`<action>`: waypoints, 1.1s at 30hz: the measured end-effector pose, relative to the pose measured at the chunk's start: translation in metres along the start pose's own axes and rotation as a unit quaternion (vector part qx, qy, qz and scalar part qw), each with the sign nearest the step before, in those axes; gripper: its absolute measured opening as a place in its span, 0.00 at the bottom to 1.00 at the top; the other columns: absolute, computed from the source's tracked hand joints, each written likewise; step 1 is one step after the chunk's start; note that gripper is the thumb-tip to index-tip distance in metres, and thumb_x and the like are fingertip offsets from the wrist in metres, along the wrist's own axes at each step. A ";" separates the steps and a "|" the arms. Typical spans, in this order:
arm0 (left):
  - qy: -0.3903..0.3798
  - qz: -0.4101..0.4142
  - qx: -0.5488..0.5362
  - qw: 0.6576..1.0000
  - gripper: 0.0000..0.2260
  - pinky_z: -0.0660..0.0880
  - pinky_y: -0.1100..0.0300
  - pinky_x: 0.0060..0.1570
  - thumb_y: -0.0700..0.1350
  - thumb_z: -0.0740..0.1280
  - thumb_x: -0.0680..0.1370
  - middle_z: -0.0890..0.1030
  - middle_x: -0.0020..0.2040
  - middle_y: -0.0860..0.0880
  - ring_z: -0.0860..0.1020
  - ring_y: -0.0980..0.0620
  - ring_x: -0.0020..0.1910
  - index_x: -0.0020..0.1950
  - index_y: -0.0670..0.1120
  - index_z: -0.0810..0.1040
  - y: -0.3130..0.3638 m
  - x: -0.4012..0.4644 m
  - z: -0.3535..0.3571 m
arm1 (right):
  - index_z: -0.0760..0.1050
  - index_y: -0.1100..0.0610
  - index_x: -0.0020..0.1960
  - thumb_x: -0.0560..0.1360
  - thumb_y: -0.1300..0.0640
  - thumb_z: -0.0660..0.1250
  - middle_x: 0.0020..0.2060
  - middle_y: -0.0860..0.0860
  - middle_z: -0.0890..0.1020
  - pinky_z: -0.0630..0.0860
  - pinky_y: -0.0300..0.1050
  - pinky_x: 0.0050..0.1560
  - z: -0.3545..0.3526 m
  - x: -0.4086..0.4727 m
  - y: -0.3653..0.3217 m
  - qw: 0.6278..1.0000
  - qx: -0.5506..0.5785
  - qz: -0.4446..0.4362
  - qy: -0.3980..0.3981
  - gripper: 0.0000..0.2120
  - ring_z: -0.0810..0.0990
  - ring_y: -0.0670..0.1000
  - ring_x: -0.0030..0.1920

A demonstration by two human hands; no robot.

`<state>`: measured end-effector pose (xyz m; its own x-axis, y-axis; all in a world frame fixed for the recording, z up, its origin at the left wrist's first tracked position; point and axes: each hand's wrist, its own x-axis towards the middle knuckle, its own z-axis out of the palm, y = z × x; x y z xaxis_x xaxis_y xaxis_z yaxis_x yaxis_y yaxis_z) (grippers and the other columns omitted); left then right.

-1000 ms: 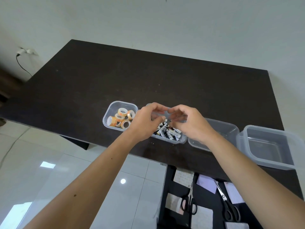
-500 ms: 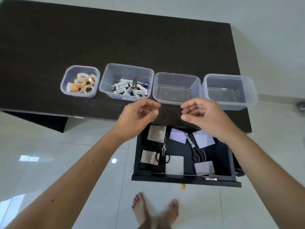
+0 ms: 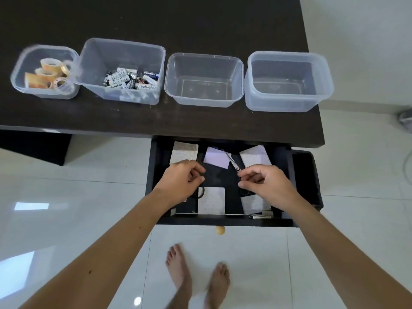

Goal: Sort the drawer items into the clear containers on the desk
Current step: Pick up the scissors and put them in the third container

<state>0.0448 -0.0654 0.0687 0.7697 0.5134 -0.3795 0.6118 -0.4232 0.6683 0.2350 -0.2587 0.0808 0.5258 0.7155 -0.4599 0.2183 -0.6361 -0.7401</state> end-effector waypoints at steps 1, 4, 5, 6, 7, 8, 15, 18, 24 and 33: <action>0.000 0.000 0.024 1.000 0.09 0.82 0.57 0.56 0.45 0.74 0.80 0.82 0.50 0.56 0.80 0.57 0.48 0.60 0.52 0.83 -0.002 0.000 0.005 | 0.87 0.49 0.54 0.74 0.58 0.81 0.45 0.45 0.88 0.81 0.34 0.47 0.004 0.002 0.006 1.000 -0.002 -0.001 0.002 0.10 0.86 0.44 0.44; -0.009 0.001 0.102 0.995 0.11 0.80 0.55 0.59 0.48 0.74 0.80 0.80 0.59 0.53 0.80 0.51 0.57 0.62 0.53 0.82 -0.005 -0.001 0.016 | 0.87 0.51 0.52 0.72 0.61 0.81 0.49 0.44 0.86 0.82 0.37 0.49 0.013 0.009 0.021 0.999 -0.023 -0.015 0.024 0.11 0.86 0.45 0.43; -0.009 0.004 0.124 0.992 0.12 0.79 0.52 0.60 0.49 0.74 0.80 0.80 0.61 0.53 0.79 0.50 0.60 0.63 0.53 0.82 -0.006 0.000 0.019 | 0.87 0.51 0.52 0.72 0.61 0.81 0.49 0.43 0.86 0.81 0.35 0.48 0.014 0.011 0.025 0.999 -0.028 -0.020 0.034 0.10 0.85 0.45 0.43; -0.006 0.008 0.134 0.991 0.13 0.80 0.51 0.61 0.49 0.73 0.80 0.79 0.63 0.52 0.78 0.49 0.62 0.64 0.54 0.81 -0.007 0.000 0.021 | 0.87 0.51 0.51 0.72 0.61 0.81 0.49 0.43 0.85 0.80 0.32 0.47 0.015 0.014 0.027 0.998 -0.030 -0.025 0.040 0.10 0.85 0.44 0.43; -0.002 0.012 0.136 0.991 0.13 0.80 0.50 0.61 0.49 0.72 0.81 0.79 0.64 0.52 0.78 0.48 0.62 0.65 0.53 0.81 -0.007 0.001 0.023 | 0.87 0.50 0.51 0.72 0.61 0.81 0.49 0.43 0.85 0.79 0.30 0.46 0.015 0.016 0.027 0.998 -0.031 -0.029 0.045 0.10 0.85 0.44 0.43; 0.007 0.017 0.133 0.991 0.12 0.80 0.51 0.60 0.49 0.72 0.81 0.78 0.64 0.52 0.79 0.49 0.60 0.65 0.53 0.81 -0.008 0.003 0.024 | 0.87 0.50 0.51 0.73 0.60 0.81 0.49 0.43 0.85 0.78 0.28 0.46 0.015 0.019 0.027 0.998 -0.032 -0.032 0.048 0.10 0.85 0.43 0.43; 0.054 0.033 -0.005 0.998 0.11 0.80 0.61 0.53 0.46 0.75 0.79 0.82 0.54 0.56 0.80 0.58 0.46 0.62 0.52 0.83 -0.014 0.022 0.028 | 0.86 0.49 0.56 0.75 0.56 0.79 0.47 0.43 0.86 0.80 0.38 0.46 0.033 0.063 0.009 0.990 -0.048 -0.083 0.106 0.11 0.84 0.44 0.43; 0.051 0.026 -0.057 0.997 0.11 0.80 0.65 0.50 0.45 0.75 0.79 0.84 0.52 0.57 0.81 0.59 0.46 0.61 0.52 0.84 -0.020 0.023 0.030 | 0.85 0.50 0.63 0.77 0.53 0.77 0.48 0.44 0.84 0.80 0.43 0.48 0.042 0.084 -0.001 0.985 -0.074 -0.095 0.124 0.14 0.80 0.45 0.41; 0.039 -0.008 -0.147 0.988 0.11 0.79 0.71 0.48 0.44 0.75 0.80 0.83 0.50 0.58 0.81 0.64 0.47 0.61 0.52 0.84 -0.026 0.024 0.026 | 0.82 0.48 0.68 0.80 0.46 0.73 0.52 0.49 0.84 0.78 0.48 0.56 0.056 0.105 -0.008 0.981 -0.158 -0.070 0.087 0.18 0.82 0.55 0.56; 0.013 0.009 -0.152 0.988 0.11 0.79 0.71 0.51 0.44 0.73 0.81 0.84 0.53 0.58 0.81 0.65 0.51 0.62 0.53 0.84 -0.026 0.017 0.020 | 0.83 0.53 0.58 0.83 0.53 0.70 0.57 0.50 0.85 0.73 0.44 0.55 0.057 0.111 -0.009 0.979 -0.162 -0.070 0.106 0.07 0.82 0.54 0.59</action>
<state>0.0457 -0.0606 0.0316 0.7724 0.5289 -0.3516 0.5119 -0.1908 0.8376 0.2448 -0.1575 0.0087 0.6230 0.7483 -0.2278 0.5318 -0.6187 -0.5782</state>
